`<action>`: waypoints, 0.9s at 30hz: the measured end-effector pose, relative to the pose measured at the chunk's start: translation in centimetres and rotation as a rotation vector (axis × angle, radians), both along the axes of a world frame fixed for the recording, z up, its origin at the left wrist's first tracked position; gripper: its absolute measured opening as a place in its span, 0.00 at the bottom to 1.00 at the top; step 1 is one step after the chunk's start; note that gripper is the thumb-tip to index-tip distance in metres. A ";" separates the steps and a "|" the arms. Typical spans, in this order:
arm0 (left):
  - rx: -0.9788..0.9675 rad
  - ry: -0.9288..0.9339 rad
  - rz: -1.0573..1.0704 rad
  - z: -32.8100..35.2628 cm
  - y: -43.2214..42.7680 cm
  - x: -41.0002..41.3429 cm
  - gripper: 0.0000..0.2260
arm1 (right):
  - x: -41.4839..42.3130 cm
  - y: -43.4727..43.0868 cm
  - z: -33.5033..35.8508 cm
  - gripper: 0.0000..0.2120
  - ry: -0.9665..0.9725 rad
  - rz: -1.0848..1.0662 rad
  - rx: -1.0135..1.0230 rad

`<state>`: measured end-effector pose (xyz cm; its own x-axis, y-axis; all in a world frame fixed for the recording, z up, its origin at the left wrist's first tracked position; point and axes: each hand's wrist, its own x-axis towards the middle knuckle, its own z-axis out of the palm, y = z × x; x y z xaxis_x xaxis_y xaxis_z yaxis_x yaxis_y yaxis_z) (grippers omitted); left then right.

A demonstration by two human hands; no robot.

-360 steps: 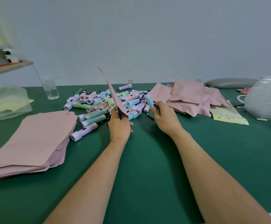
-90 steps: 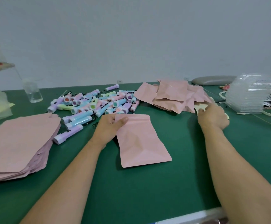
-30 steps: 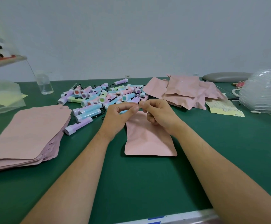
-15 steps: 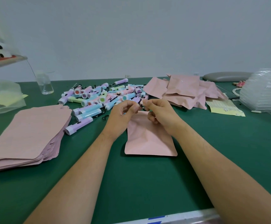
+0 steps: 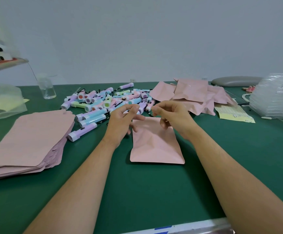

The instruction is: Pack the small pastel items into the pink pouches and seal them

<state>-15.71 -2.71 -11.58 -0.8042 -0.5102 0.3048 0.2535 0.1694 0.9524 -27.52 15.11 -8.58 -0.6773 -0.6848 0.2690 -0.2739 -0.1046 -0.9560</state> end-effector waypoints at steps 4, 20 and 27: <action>-0.011 -0.020 -0.011 0.1 0.0 0.1 0.14 | -0.2 -0.1 -0.3 0.05 0.048 -0.015 0.037; -0.034 -0.048 -0.063 0.1 0.0 -0.1 0.17 | 0.0 -0.1 -0.2 0.14 0.147 -0.029 0.142; -0.008 -0.062 -0.070 -0.1 -0.1 -0.2 0.15 | 0.2 -0.1 0.0 0.11 0.162 -0.047 0.221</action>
